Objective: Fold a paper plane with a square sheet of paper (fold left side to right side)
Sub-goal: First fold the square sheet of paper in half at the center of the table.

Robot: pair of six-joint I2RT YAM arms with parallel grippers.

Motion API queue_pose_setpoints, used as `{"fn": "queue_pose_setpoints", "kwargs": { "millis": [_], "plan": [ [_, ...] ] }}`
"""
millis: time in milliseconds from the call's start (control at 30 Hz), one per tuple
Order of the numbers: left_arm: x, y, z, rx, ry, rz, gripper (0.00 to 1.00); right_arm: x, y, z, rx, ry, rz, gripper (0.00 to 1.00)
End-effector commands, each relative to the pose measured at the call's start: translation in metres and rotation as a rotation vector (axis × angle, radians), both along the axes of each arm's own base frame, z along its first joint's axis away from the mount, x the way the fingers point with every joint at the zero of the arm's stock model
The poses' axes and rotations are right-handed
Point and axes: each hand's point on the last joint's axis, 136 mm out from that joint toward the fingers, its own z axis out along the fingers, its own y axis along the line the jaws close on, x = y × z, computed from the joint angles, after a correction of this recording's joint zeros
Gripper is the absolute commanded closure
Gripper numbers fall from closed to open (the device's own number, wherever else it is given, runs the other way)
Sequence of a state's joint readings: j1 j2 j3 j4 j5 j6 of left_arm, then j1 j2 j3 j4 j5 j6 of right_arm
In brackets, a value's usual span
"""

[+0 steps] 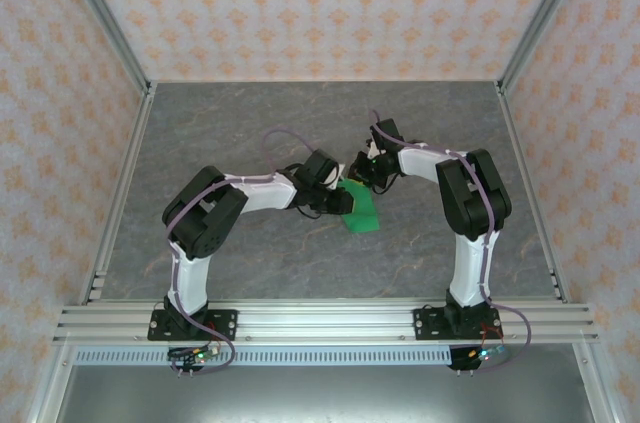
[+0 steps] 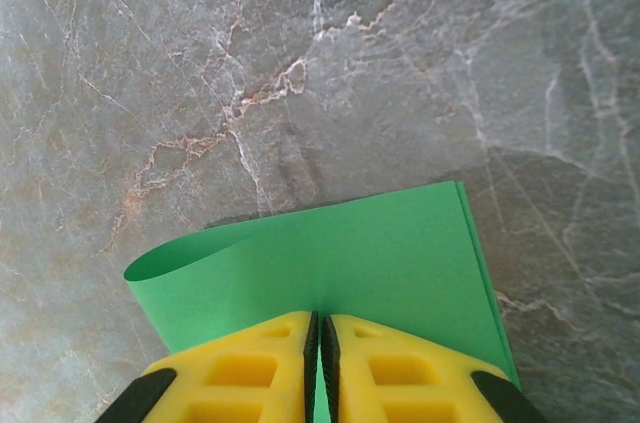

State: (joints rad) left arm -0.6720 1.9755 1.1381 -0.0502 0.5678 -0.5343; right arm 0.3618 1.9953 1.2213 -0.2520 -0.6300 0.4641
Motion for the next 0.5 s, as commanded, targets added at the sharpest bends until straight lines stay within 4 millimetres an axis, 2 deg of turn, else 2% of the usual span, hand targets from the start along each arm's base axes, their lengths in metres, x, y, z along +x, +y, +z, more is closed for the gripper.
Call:
{"fn": "queue_pose_setpoints", "kwargs": {
  "millis": [0,467],
  "plan": [
    [-0.058,0.007,-0.027,0.064,0.176,-0.047,0.75,-0.019,-0.026,-0.041,-0.134,0.107,-0.05,0.84],
    [-0.096,-0.015,-0.028,0.037,0.188,-0.091,0.75,-0.023,-0.027,-0.043,-0.131,0.113,-0.053,0.84]
  ]
}}
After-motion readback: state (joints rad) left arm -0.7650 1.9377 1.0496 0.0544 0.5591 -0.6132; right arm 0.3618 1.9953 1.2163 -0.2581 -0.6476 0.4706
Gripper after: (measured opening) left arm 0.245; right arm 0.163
